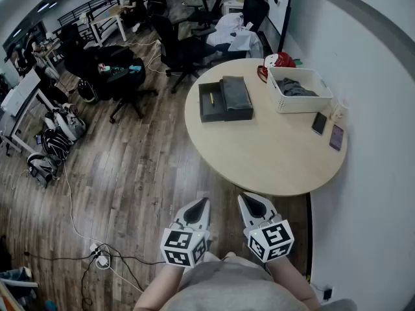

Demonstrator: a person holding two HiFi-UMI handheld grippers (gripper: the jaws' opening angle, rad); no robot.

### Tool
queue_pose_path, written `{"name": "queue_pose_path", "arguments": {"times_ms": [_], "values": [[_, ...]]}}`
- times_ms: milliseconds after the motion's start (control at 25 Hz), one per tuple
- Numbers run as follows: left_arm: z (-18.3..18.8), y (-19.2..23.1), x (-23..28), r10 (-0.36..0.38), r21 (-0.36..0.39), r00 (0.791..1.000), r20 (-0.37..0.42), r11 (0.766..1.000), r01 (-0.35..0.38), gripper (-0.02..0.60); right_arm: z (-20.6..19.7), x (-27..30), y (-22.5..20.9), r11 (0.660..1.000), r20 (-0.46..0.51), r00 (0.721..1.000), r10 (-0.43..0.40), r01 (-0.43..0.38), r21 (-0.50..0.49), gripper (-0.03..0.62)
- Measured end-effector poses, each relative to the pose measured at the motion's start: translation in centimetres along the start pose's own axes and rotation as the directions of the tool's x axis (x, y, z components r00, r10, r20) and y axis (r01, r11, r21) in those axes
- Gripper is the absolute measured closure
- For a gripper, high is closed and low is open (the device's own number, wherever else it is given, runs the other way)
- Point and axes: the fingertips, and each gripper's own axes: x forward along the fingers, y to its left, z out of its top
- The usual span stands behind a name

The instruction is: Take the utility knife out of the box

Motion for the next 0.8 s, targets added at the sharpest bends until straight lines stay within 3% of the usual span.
{"name": "queue_pose_path", "arguments": {"times_ms": [160,520,800], "values": [[-0.3,-1.3,-1.3,0.009,-0.060,1.000,0.026,0.998,-0.007,0.578,-0.3,-1.7,0.9,1.000,0.000,1.000,0.007,-0.007,-0.024,0.594],[-1.5,-4.9,-3.0,0.015,-0.069,0.999,0.049,0.998,-0.012,0.578,-1.2,-5.3,1.3,0.997,-0.007,0.999,0.050,-0.051,-0.059,0.594],[-2.4,-6.3,-3.1,0.046,-0.093,0.997,0.059,0.995,-0.040,0.578,-1.4,-6.7,1.0,0.994,0.010,0.994,0.107,-0.106,-0.018,0.594]]}}
